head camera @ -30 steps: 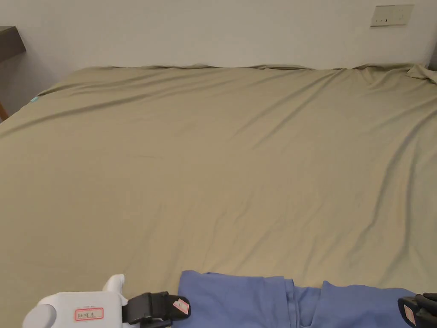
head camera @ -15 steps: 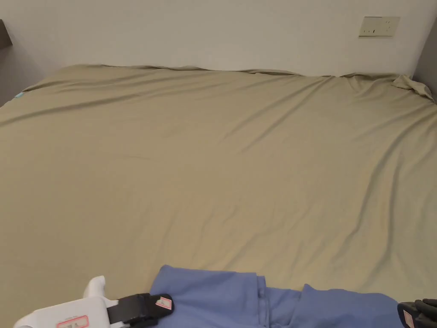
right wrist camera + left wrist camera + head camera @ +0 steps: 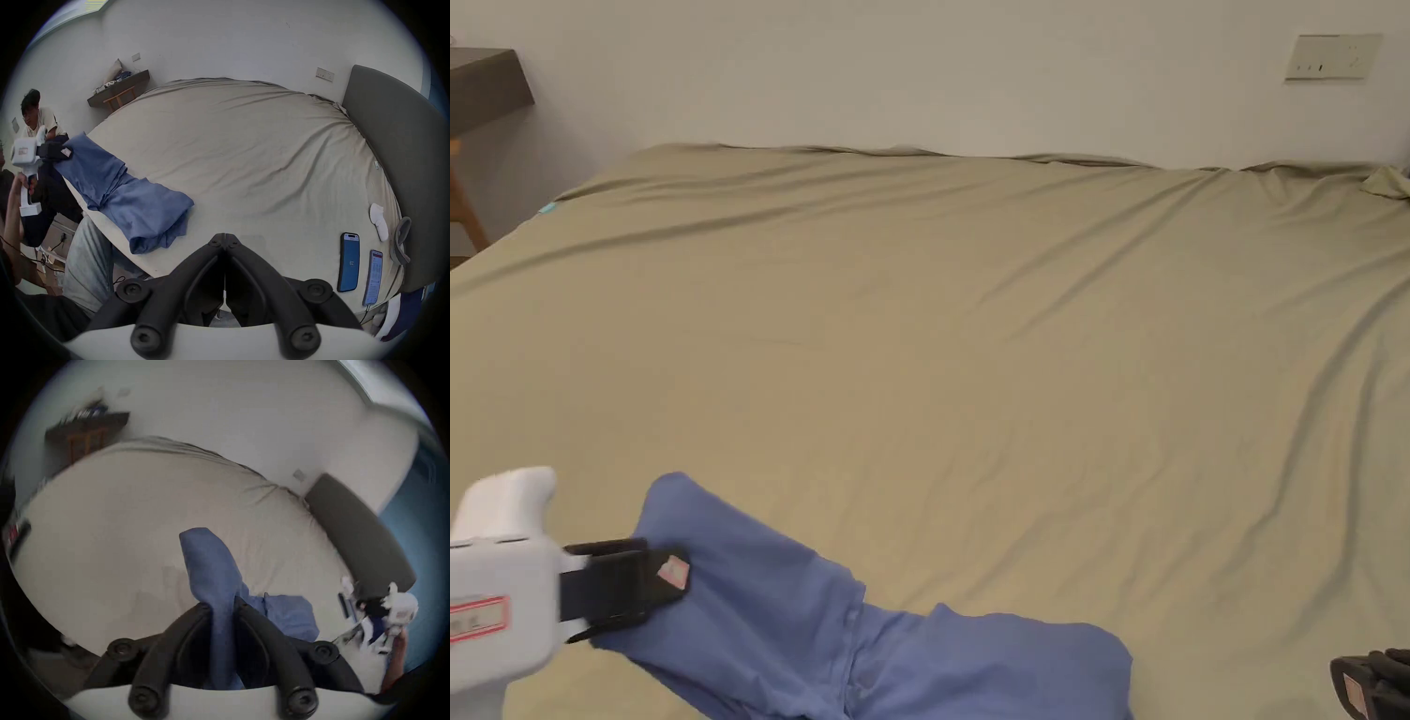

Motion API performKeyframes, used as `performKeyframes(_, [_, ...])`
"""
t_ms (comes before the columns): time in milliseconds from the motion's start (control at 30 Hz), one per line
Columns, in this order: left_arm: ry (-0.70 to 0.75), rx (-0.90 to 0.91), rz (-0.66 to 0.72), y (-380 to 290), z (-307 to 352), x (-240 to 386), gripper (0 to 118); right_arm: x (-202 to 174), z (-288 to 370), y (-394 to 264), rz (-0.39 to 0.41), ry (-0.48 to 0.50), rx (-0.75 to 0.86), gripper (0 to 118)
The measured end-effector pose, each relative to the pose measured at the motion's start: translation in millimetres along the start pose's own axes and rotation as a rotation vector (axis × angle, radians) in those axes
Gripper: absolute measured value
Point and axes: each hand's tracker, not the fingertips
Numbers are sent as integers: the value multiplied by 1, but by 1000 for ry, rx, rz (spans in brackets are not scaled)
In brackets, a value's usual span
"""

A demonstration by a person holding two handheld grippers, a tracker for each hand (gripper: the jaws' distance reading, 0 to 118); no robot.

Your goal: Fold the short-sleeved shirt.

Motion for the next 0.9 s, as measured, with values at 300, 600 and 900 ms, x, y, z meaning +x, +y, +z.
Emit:
performKeyframes(300, [-157, -227, -256, -11, -101, 150, 11, 3, 7, -10, -12, -1, -4, 3])
performKeyframes(600, [-471, -423, -21, -44, -176, 174, 60, 19, 5, -18, -55, -24, -6, 3])
performKeyframes(900, [-700, -144, 218, -23, -128, 104, 74, 14, 2, -18, -40, -8, -16, 3])
